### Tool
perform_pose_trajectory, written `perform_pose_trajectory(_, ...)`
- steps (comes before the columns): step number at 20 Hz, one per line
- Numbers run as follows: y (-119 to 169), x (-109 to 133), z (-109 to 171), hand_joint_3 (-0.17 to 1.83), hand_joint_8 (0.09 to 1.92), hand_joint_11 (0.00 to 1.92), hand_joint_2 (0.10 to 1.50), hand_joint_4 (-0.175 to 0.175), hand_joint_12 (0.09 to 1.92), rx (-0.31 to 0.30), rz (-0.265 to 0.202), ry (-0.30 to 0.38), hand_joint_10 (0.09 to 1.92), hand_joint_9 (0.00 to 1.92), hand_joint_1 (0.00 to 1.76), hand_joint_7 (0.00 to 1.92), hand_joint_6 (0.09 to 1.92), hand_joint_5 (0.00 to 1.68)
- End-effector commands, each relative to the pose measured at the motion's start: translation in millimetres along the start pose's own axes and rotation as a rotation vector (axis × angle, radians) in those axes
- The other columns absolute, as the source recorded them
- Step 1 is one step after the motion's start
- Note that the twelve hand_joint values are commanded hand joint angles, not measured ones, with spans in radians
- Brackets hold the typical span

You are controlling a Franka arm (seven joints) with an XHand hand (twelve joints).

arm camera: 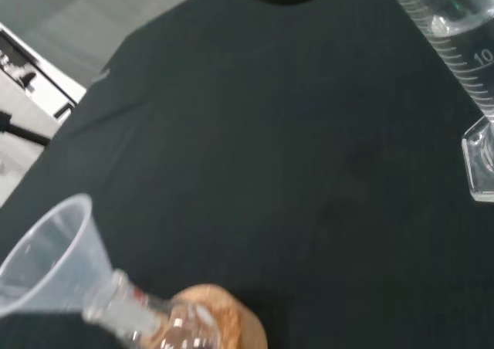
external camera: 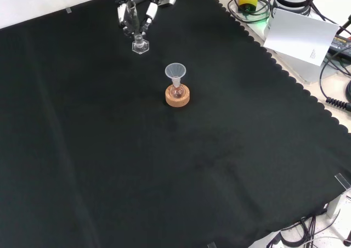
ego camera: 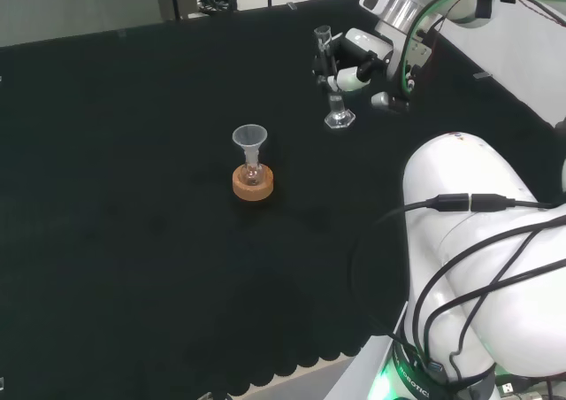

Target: Pour the water from the graduated cylinder into the round-bottom flask.

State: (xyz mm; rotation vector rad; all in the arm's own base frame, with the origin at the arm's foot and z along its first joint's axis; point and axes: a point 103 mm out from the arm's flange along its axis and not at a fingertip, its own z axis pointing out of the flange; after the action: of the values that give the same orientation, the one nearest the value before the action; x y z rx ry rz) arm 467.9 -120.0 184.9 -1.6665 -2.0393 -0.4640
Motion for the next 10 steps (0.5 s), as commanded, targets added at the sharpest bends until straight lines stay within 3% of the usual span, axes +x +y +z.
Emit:
perform_pose_trajectory(1,-37.4,13.0,4.8,-0.02,0.73,1.17,1.08,0.02,0.74,0.092,0.008,-0.081,0.16,1.37,1.25,1.12,0.97,1.06)
perform_pose_trajectory(7,-68.4,33.1,19.9,-0.02,0.73,1.17,1.08,0.021,0.74,0.175,0.001,-0.197,0.16,1.37,1.25,1.12,0.97,1.06)
perform_pose_trajectory(10,-71.6,41.3,30.6,-0.02,0.73,1.17,1.08,0.021,0.74,0.245,0.002,-0.271,0.16,1.37,1.25,1.13,0.97,1.06)
